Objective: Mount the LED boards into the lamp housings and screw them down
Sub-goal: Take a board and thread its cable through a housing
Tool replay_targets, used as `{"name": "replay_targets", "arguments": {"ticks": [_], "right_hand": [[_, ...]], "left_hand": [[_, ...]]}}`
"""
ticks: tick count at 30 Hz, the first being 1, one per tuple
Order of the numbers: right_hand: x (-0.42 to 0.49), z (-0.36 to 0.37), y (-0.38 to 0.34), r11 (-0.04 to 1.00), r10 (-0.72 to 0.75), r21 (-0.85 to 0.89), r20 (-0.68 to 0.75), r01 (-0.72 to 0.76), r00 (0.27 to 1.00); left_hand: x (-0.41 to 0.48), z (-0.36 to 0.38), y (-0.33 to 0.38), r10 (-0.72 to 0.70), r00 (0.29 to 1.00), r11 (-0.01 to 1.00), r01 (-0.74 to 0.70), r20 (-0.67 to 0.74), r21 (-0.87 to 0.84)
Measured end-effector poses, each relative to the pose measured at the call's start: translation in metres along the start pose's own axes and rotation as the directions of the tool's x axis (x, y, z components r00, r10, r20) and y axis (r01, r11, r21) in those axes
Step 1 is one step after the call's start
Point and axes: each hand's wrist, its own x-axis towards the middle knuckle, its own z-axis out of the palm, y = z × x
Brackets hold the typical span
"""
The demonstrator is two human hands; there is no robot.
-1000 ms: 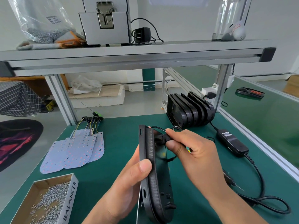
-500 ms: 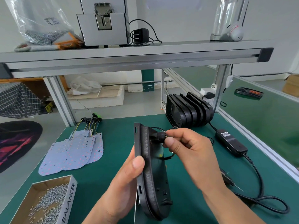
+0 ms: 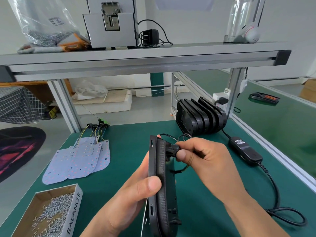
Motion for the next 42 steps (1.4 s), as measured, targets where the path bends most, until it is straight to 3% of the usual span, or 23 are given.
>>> {"name": "replay_targets", "arguments": {"ticks": [6, 11, 14, 16, 19, 23, 25, 28, 33, 37, 42], "right_hand": [[-0.001, 0.007, 0.001, 1.0, -0.027, -0.016, 0.017, 0.027, 1.0], [0.006, 0.016, 0.021, 0.992, 0.112, -0.064, 0.081, -0.107, 0.99], [0.007, 0.015, 0.023, 0.99, 0.142, 0.039, -0.109, -0.139, 0.984], [0.003, 0.015, 0.018, 0.985, 0.11, 0.139, -0.052, -0.102, 0.993], [-0.001, 0.022, 0.022, 0.992, 0.091, 0.081, 0.096, -0.099, 0.991], [0.006, 0.021, 0.036, 0.969, 0.198, 0.139, 0.055, -0.204, 0.979], [0.009, 0.018, 0.042, 0.955, 0.251, 0.153, 0.035, -0.254, 0.967], [0.011, 0.016, 0.048, 0.945, 0.283, 0.161, 0.032, -0.284, 0.959], [0.009, 0.022, 0.046, 0.953, 0.271, 0.12, 0.078, -0.279, 0.959], [0.007, 0.023, 0.041, 0.961, 0.251, 0.093, 0.12, -0.262, 0.961], [0.004, 0.028, 0.04, 0.968, 0.229, 0.088, 0.06, -0.234, 0.972]], "left_hand": [[-0.002, -0.004, 0.002, -0.03, 0.999, 0.997, 0.032, -0.03, 0.064], [-0.002, -0.012, -0.005, -0.113, 0.972, 0.968, 0.154, -0.206, 0.199], [0.0, -0.008, -0.006, -0.125, 0.931, 0.853, 0.278, -0.344, 0.442], [0.002, -0.002, -0.005, -0.117, 0.899, 0.75, 0.359, -0.422, 0.555], [0.005, 0.001, -0.01, -0.084, 0.875, 0.676, 0.402, -0.477, 0.618], [0.003, -0.007, -0.016, -0.139, 0.863, 0.85, 0.356, -0.486, 0.388], [0.003, -0.015, -0.02, -0.216, 0.825, 0.885, 0.391, -0.523, 0.252], [0.003, -0.028, -0.025, -0.27, 0.778, 0.915, 0.391, -0.568, 0.101], [0.007, -0.024, -0.024, -0.212, 0.808, 0.94, 0.322, -0.55, 0.111], [0.011, -0.019, -0.033, -0.212, 0.732, 0.936, 0.342, -0.647, 0.08], [0.016, -0.002, -0.045, -0.283, 0.679, 0.955, 0.266, -0.678, -0.133]]}}
